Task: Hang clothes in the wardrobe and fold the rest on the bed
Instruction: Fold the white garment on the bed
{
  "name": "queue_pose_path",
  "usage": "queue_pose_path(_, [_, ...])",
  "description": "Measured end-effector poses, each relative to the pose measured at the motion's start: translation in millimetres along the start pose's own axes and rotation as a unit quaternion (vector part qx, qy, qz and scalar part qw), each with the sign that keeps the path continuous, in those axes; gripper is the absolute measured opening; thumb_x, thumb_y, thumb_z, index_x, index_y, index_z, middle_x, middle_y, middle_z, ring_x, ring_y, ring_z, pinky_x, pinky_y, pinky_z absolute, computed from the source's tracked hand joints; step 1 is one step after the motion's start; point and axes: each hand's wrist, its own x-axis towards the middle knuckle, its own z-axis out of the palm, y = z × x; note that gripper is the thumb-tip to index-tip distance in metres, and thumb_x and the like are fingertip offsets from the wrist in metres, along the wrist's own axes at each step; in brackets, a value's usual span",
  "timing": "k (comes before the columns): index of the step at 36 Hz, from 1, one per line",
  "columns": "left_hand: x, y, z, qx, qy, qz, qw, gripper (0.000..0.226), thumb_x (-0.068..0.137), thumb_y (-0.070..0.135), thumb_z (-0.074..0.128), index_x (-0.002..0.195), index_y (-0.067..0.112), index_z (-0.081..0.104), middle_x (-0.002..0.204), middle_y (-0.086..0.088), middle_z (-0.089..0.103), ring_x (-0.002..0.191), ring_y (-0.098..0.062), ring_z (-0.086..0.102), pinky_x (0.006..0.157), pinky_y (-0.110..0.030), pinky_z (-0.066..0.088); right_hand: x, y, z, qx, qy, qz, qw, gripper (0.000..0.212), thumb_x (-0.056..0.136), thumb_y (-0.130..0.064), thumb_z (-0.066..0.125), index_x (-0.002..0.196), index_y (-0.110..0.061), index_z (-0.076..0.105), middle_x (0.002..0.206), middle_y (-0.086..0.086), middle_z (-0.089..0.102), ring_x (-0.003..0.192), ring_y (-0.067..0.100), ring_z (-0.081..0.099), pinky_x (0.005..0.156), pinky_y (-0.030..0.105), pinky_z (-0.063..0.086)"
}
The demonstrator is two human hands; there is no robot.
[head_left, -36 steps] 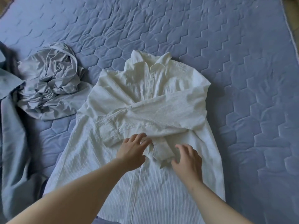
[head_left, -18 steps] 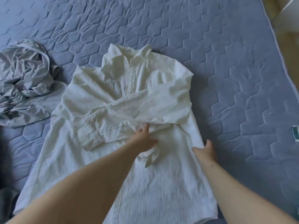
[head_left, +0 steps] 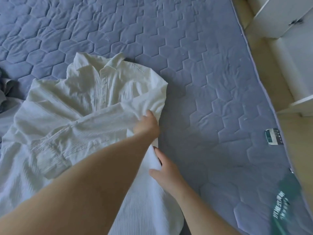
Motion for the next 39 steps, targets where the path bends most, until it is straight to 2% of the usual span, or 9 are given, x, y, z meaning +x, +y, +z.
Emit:
queue_pose_path(4, [12,-15,-10,-0.079,0.023,0.006,0.997,0.045,0.09,-0.002,0.035,0.134,0.01,0.038,0.124,-0.016,0.05,0.11,-0.032,0.053,0.091,-0.039,0.048,-1,16,1,0.003,-0.025,0.035,0.999,0.07,0.085,-0.007,0.051,0.138,-0.048,0.029,0.113,-0.02,0.053,0.099,0.007,0.058,0.082,0.023,0.051])
queue_pose_path(8, [15,-40,-32,-0.315,0.01,-0.065,0.947,0.044,0.092,-0.001,0.033,0.13,0.016,0.046,0.111,-0.015,0.054,0.081,-0.025,0.052,0.062,-0.029,0.044,-6,5,21,-0.016,-0.075,0.032,0.997,0.068,0.089,-0.012,0.047,0.14,-0.05,0.025,0.124,-0.018,0.048,0.107,0.009,0.053,0.09,0.025,0.048])
queue_pose_path(12, [16,-84,-66,-0.454,0.048,-0.121,0.882,0.032,0.087,-0.006,0.031,0.083,0.012,0.057,0.077,-0.01,0.053,0.059,-0.02,0.046,0.054,-0.027,0.04,-2,-32,57,-0.011,-0.119,0.0,0.993,0.068,0.087,-0.014,0.047,0.14,-0.051,0.027,0.125,-0.021,0.05,0.112,0.009,0.052,0.097,0.027,0.044])
queue_pose_path(15, [13,-124,-96,-0.513,0.075,-0.146,0.842,0.038,0.082,-0.008,0.028,0.072,0.015,0.057,0.068,-0.009,0.052,0.051,-0.02,0.048,0.051,-0.026,0.042,2,-61,93,-0.018,-0.155,-0.007,0.988,0.067,0.085,-0.016,0.047,0.141,-0.047,0.029,0.132,-0.019,0.048,0.116,0.009,0.049,0.099,0.025,0.04])
queue_pose_path(23, [6,-253,-172,-0.585,0.114,-0.173,0.784,0.047,0.079,-0.014,0.023,0.086,0.011,0.062,0.069,-0.006,0.052,0.05,-0.017,0.046,0.04,-0.013,0.038,10,-126,214,0.008,-0.203,-0.012,0.979,0.054,0.081,-0.01,0.049,0.121,-0.047,0.049,0.106,-0.021,0.06,0.093,-0.001,0.058,0.073,0.013,0.047])
queue_pose_path(27, [13,-313,-189,-0.578,0.134,-0.191,0.782,0.054,0.082,-0.013,0.023,0.124,-0.001,0.055,0.101,-0.027,0.062,0.052,-0.017,0.039,0.034,-0.011,0.034,15,-146,264,-0.023,-0.201,-0.008,0.979,0.053,0.08,-0.008,0.051,0.123,-0.039,0.048,0.105,-0.014,0.06,0.094,0.005,0.06,0.066,0.015,0.051])
queue_pose_path(31, [20,-350,-185,-0.557,0.058,-0.174,0.81,0.039,0.087,-0.005,0.039,0.116,0.009,0.06,0.074,-0.009,0.056,0.058,-0.02,0.048,0.049,-0.022,0.042,21,-146,299,-0.066,-0.184,0.002,0.981,0.058,0.078,-0.013,0.051,0.131,-0.035,0.043,0.108,-0.007,0.058,0.093,0.017,0.062,0.05,0.023,0.05])
queue_pose_path(36, [-2,-361,-167,-0.478,-0.051,-0.119,0.869,0.039,0.083,0.016,0.067,0.116,0.017,0.046,0.097,-0.006,0.058,0.083,-0.023,0.059,0.073,-0.039,0.05,17,-134,320,-0.035,-0.162,0.05,0.985,0.047,0.081,-0.011,0.05,0.124,-0.028,0.044,0.102,-0.006,0.055,0.081,0.006,0.058,0.049,0.019,0.051])
queue_pose_path(39, [-24,-367,-152,-0.408,-0.096,-0.115,0.901,0.046,0.08,0.012,0.069,0.119,0.018,0.045,0.104,-0.003,0.054,0.083,-0.016,0.054,0.062,-0.031,0.05,14,-130,332,-0.021,-0.118,0.057,0.991,0.03,0.08,-0.006,0.048,0.107,-0.018,0.048,0.086,-0.001,0.051,0.073,0.01,0.055,0.052,0.024,0.052])
